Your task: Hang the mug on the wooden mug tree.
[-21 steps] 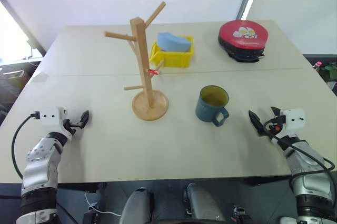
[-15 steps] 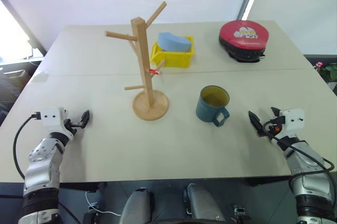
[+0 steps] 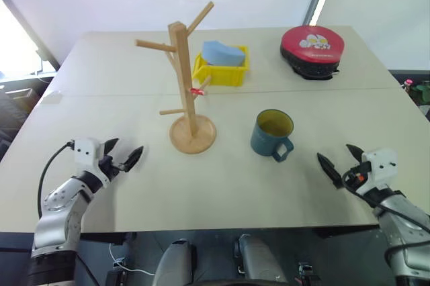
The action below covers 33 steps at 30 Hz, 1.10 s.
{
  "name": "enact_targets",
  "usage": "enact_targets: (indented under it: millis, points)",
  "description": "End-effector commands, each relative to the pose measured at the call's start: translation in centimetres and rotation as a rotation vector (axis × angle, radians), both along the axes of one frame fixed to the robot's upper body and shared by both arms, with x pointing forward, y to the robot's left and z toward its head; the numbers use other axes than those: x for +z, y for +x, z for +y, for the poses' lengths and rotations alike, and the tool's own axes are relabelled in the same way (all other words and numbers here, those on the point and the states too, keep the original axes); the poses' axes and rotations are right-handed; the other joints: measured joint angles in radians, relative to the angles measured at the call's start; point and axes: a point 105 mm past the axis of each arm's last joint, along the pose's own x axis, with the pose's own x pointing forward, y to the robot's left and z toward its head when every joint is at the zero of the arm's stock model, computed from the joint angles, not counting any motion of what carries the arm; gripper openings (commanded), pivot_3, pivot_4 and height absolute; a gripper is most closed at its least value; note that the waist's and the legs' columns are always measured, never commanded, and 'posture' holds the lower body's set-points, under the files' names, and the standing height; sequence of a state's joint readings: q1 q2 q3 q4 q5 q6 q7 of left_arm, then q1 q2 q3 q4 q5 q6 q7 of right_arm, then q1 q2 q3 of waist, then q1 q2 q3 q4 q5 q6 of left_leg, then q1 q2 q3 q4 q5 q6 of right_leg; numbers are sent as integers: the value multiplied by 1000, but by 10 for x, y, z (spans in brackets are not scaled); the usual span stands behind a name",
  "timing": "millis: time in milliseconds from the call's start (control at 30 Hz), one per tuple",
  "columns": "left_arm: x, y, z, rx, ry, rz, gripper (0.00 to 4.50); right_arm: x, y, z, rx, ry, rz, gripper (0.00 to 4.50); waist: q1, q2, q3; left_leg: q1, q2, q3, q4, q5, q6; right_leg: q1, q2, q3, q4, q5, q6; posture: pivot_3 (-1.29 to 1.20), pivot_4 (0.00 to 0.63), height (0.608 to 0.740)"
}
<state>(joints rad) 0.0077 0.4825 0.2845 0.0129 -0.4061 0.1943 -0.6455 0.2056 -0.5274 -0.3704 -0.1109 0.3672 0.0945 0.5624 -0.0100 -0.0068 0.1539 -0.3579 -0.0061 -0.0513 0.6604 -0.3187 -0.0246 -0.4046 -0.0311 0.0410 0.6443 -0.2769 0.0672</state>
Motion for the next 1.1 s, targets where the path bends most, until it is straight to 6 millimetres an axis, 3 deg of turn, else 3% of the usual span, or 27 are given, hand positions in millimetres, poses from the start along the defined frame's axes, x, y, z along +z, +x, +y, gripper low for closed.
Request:
enact_targets:
  millis: [33,133,333,467,633,833,1100]
  points:
    - [16,-8,-27,-195,18,-27,4500,10,-13,14,87,-28,5,4422,-1,0,0,0,0,0,0,0,0,0,0,0,0,0,0,0,150,740]
    - [20,-14,-47,-325,15,-20,4500,8,-24,25,122,-23,32,4422,-1,0,1,0,0,0,0,0,0,0,0,0,-1,0,-1,0,150,740]
    - [25,-33,-99,-615,28,-12,4500,8,-38,69,221,-2,46,4422,-2,-1,2,0,1,0,-1,0,0,0,0,0,-1,-3,-4,0,150,740]
    - [27,-46,-138,-799,77,-41,4500,7,-28,93,157,16,-15,4422,-1,-1,3,0,1,0,-1,0,0,0,0,0,-2,-3,-4,0,150,740]
    - [39,-50,-167,-873,73,-122,4500,10,-16,102,48,77,-83,4422,-1,0,5,-1,1,0,-1,0,0,0,1,0,-4,-2,-4,0,150,740]
    - [47,-49,-180,-869,79,-190,4500,10,-6,101,-37,95,-113,4422,-1,0,5,-2,1,0,-2,0,0,0,1,0,-7,-2,-3,0,150,740]
    - [46,-46,-181,-854,71,-195,4500,4,4,86,-122,87,-109,4422,-2,0,5,-1,1,0,-3,0,0,0,3,0,-7,-1,0,0,150,740]
